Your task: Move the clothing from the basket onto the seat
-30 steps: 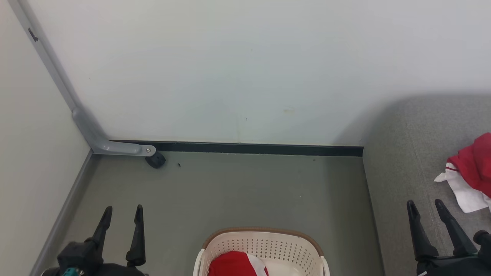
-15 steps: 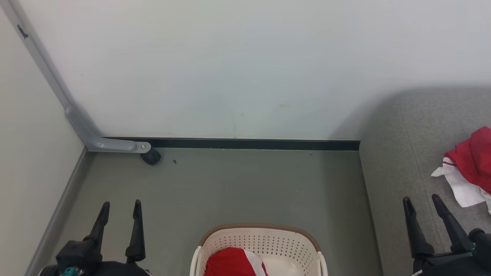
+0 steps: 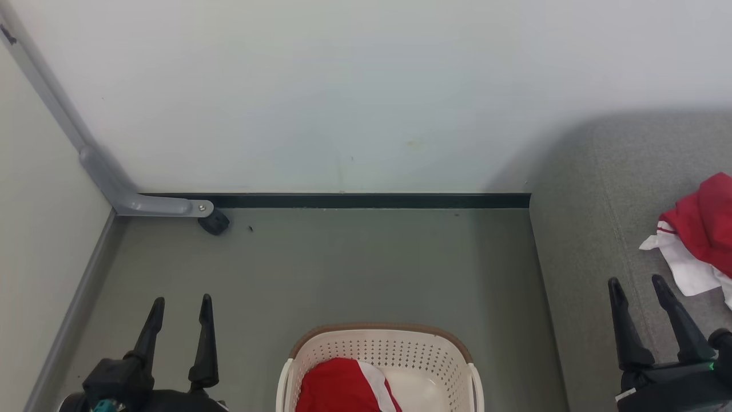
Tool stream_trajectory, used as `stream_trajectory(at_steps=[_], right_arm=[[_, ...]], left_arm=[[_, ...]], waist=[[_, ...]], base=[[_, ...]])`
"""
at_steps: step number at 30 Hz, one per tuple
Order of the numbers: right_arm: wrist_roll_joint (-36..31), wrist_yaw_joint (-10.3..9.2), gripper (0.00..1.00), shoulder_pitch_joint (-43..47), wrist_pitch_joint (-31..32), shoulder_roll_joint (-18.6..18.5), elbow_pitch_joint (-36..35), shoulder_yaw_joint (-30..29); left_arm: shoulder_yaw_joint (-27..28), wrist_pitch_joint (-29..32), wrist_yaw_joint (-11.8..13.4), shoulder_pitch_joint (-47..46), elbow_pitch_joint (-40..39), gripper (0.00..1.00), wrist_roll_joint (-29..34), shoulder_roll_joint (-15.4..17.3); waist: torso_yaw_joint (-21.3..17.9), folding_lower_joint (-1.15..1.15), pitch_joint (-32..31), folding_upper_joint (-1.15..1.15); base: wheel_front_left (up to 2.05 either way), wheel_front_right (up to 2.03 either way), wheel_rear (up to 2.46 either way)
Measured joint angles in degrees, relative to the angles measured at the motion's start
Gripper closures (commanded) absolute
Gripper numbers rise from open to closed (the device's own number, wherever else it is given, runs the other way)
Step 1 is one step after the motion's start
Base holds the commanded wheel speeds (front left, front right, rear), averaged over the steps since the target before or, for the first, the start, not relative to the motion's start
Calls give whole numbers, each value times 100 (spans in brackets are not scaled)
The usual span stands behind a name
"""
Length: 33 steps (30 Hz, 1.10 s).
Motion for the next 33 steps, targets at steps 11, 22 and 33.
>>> stream_trajectory(at_steps=[11, 22, 33], right_arm=[[-129, 178, 0, -584, -1, 115, -181, -140], [-278, 300, 0, -1228, -24, 319, -290, -220], [-559, 427, 0, -1933, -25, 550, -428, -211]], left_arm=[[-307, 0, -357, -482, -9, 0, 42, -44], [-442, 165, -673, -1156, 595, 0, -52, -165], [-736, 474, -959, -1845, 1296, 0, 27, -144]], waist=[[-158, 0, 608, 0], [-404, 1, 1466, 1], [-700, 2, 2385, 1]], base=[[0, 0, 0], [0, 0, 0], [0, 0, 0]])
